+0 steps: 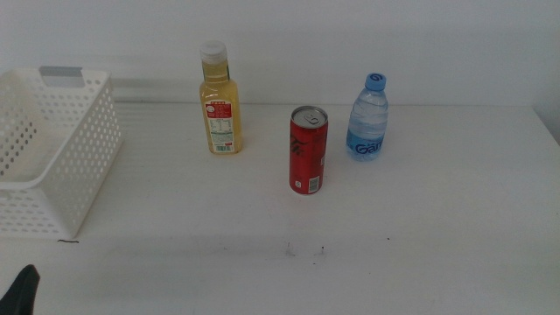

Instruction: Use arms to grab the bottles and put them into the dustbin to the left of the table.

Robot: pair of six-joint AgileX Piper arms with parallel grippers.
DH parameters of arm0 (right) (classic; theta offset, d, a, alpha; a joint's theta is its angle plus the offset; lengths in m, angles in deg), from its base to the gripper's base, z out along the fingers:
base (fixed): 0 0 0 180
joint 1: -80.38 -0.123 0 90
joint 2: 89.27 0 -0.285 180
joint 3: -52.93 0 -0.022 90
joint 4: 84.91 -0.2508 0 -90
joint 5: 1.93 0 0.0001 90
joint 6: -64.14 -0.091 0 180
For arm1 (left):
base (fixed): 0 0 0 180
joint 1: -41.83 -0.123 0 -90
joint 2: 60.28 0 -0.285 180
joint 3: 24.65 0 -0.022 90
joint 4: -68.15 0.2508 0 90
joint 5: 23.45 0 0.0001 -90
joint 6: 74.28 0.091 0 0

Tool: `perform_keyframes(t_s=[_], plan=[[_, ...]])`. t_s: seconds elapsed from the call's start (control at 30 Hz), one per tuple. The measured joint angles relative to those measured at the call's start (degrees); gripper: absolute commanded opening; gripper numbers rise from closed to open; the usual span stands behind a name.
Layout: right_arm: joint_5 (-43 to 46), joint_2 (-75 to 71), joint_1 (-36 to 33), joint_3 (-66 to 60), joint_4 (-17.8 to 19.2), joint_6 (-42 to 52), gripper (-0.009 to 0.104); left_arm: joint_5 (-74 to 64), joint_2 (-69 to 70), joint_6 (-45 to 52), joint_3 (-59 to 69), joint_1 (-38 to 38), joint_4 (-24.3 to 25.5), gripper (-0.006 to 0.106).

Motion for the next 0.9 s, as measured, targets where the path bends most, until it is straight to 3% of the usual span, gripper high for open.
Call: perform_keyframes(t_s=[0.13,0.17,0.5,0.7,0.9], plan=[[0.0,0.0,0.0,0.0,0.0,0.0,0.093,4.1,-2.41,0.0,0.0,4.09,-0.22,0.094],[0.0,0.0,0.0,0.0,0.0,0.0,0.093,16.1,-14.81,0.0,0.0,12.07,-0.47,0.094],[0.0,0.0,0.0,0.0,0.0,0.0,0.093,59.31,-59.19,0.0,0.0,32.75,-4.58,0.094],[0.0,0.0,0.0,0.0,0.0,0.0,0.093,78.32,-77.36,-2.04,-0.1,35.41,-5.93,0.094],[0.0,0.0,0.0,0.0,0.0,0.0,0.093,80.51,-84.12,-4.94,-2.11,35.47,-5.1,0.094]])
